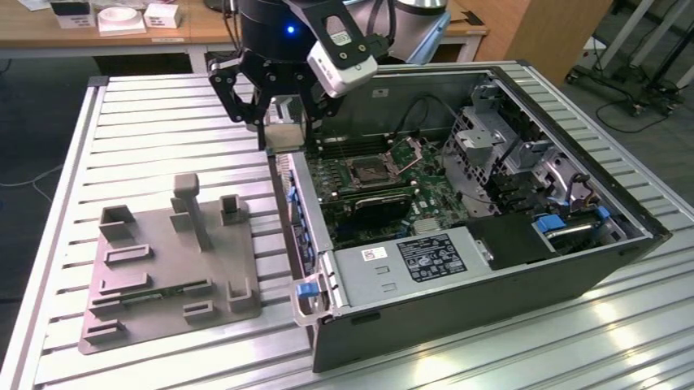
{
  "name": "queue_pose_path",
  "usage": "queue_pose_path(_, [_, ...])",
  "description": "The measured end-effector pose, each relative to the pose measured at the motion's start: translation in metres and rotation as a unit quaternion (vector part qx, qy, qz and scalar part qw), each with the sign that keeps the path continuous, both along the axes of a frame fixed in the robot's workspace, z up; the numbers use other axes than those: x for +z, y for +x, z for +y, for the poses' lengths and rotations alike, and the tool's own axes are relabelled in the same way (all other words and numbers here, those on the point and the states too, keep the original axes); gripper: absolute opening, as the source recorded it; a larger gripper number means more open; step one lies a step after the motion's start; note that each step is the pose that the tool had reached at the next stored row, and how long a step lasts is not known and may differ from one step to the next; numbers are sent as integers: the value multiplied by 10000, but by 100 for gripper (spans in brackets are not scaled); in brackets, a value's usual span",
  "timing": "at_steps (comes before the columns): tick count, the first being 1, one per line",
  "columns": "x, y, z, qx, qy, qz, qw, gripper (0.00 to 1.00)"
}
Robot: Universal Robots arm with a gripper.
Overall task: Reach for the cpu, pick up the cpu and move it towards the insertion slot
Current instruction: 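Pick up the cpu and move it towards the insertion slot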
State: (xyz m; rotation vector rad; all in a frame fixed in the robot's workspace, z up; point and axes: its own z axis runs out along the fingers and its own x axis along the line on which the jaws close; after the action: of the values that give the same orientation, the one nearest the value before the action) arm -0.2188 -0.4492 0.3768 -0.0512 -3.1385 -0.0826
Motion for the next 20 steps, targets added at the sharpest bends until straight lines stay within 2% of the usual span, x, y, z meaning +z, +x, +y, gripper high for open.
queue_pose_path(10, [-8, 149, 5, 0, 0, 0, 10000, 55])
queue_pose_path(20, [-14, 238, 10, 0, 0, 0, 10000, 55])
